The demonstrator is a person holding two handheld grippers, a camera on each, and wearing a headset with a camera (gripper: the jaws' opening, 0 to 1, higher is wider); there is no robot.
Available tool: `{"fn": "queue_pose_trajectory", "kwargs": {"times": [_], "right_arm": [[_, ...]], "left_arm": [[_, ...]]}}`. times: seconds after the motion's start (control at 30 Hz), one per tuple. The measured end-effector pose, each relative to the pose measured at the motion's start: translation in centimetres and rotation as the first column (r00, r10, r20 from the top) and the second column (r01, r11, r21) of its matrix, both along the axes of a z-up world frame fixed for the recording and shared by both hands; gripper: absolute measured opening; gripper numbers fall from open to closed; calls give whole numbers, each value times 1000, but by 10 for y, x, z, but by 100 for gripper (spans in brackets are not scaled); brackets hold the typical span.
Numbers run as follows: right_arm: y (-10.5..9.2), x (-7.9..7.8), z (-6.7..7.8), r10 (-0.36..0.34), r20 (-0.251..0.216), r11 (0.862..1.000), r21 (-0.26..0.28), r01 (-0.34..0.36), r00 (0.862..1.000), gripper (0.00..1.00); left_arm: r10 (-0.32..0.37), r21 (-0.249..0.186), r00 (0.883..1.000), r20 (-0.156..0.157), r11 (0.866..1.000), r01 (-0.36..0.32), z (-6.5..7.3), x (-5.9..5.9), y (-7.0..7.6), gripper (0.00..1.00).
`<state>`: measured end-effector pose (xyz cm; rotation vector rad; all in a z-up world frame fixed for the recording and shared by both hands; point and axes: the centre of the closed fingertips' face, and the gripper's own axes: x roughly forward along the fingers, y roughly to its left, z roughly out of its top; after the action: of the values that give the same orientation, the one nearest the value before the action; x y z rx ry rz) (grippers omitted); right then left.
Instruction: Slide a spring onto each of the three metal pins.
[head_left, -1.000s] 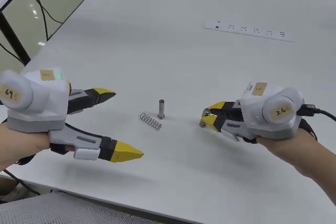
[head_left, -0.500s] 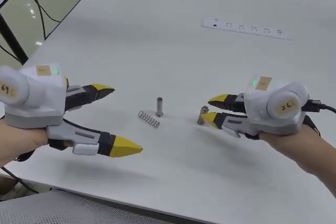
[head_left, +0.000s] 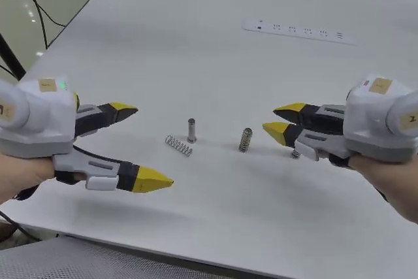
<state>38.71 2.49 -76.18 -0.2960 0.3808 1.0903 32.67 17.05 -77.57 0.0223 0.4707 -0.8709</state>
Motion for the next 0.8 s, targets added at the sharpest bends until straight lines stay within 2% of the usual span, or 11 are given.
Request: {"fn": "queue_pose_trajectory", "kwargs": {"times": [0.23,0.4,0.53,0.67,0.73,0.8], "right_arm": [[6,-17,-3,18,-13,1000,13,-18,1000,16],[9,-25,-11,32,-32,999,2,-32,999,16],[11,-30,-20,43,-41,999,-20,-44,998,16],[17,-37,-32,60,-73,998,-31,-63,995,15],[22,-40,-37,82,-68,994,-62,-86,994,15],[30,-43,-36,112,-52,990,-79,-116,992,15]], "left_arm": [[5,-1,1000,7,1000,-5,3,2,0,97],[3,4,1000,6,1000,-3,2,0,1,97],[7,2,1000,4,1000,-7,2,-1,2,97],[6,6,1000,-1,1000,-6,0,-2,3,97],[12,0,1000,-2,1000,-12,1,-3,4,97],[10,2,1000,-6,1000,-10,-1,-5,4,97]]}}
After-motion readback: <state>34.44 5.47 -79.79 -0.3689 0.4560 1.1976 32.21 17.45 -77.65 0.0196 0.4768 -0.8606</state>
